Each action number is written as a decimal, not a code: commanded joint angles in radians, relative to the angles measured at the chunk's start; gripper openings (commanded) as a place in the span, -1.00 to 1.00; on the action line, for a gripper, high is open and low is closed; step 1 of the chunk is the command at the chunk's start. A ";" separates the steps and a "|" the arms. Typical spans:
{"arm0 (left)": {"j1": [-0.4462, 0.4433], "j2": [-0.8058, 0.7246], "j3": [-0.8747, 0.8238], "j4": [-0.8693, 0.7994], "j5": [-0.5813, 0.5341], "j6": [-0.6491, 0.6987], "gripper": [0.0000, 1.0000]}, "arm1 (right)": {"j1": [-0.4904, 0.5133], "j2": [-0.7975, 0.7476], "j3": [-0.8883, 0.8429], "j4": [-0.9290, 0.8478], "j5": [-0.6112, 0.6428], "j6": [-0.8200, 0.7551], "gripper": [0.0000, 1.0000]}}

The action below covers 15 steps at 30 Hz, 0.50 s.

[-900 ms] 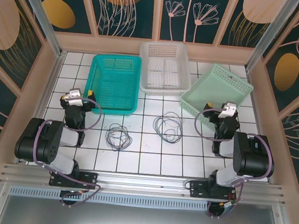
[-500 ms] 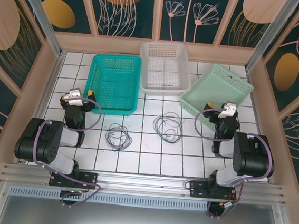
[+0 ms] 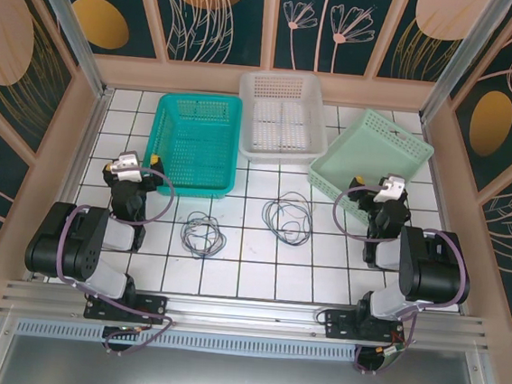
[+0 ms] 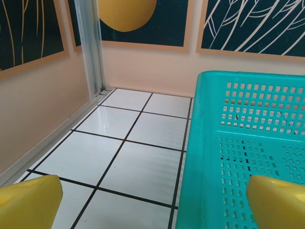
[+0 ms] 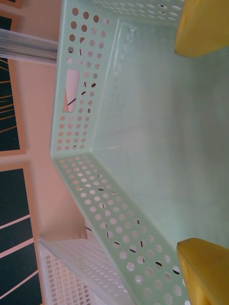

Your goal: Untangle the cables

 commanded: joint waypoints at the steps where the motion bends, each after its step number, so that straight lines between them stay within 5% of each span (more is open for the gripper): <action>1: 0.005 -0.010 0.007 -0.010 -0.012 -0.005 0.98 | 0.000 -0.003 0.018 -0.027 -0.041 0.011 0.86; 4: 0.005 -0.147 0.073 -0.262 -0.102 -0.048 0.98 | -0.008 -0.139 0.102 -0.305 -0.005 0.055 0.86; 8: 0.005 -0.354 0.171 -0.636 -0.138 -0.144 0.98 | -0.026 -0.261 0.256 -0.698 -0.111 0.095 0.79; 15: 0.000 -0.464 0.323 -0.961 0.012 -0.282 0.97 | -0.002 -0.235 0.516 -1.098 -0.180 0.213 0.62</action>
